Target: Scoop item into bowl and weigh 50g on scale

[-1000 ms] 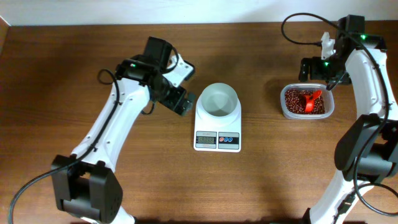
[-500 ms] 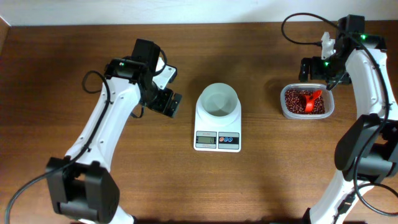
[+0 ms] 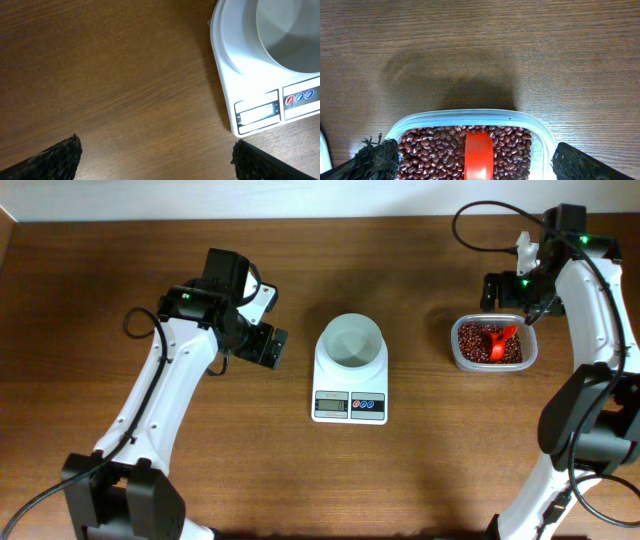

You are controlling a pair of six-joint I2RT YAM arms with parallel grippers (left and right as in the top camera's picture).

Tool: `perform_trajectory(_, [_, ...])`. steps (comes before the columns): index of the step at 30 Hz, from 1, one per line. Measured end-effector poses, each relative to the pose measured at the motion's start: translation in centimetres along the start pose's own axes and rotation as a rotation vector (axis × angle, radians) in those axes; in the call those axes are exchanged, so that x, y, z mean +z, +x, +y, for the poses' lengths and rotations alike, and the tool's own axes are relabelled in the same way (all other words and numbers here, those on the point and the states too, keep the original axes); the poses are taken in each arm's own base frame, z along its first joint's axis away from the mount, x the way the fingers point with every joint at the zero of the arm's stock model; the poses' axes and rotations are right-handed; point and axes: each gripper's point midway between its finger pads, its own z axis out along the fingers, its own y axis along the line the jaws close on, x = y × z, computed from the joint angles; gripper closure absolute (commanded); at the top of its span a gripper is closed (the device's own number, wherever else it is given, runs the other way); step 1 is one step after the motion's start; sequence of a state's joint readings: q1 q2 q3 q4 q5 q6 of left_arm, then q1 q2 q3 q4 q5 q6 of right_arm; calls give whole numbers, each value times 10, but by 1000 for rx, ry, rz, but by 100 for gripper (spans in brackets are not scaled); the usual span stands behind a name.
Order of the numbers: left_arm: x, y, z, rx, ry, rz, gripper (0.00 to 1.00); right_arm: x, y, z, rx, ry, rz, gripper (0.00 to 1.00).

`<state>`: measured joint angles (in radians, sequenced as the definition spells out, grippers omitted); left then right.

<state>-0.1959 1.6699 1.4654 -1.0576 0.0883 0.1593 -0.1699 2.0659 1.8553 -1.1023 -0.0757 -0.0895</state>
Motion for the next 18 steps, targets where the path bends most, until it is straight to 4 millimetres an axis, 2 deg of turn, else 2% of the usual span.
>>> perform_trajectory(9, [0, 0, 0, 0, 0, -1, 1, 0, 0, 0, 0, 0, 0, 1])
perform_trajectory(18, [0, -11, 2, 5, -7, -45, 1, 0, 0, 0, 0, 0, 0, 1])
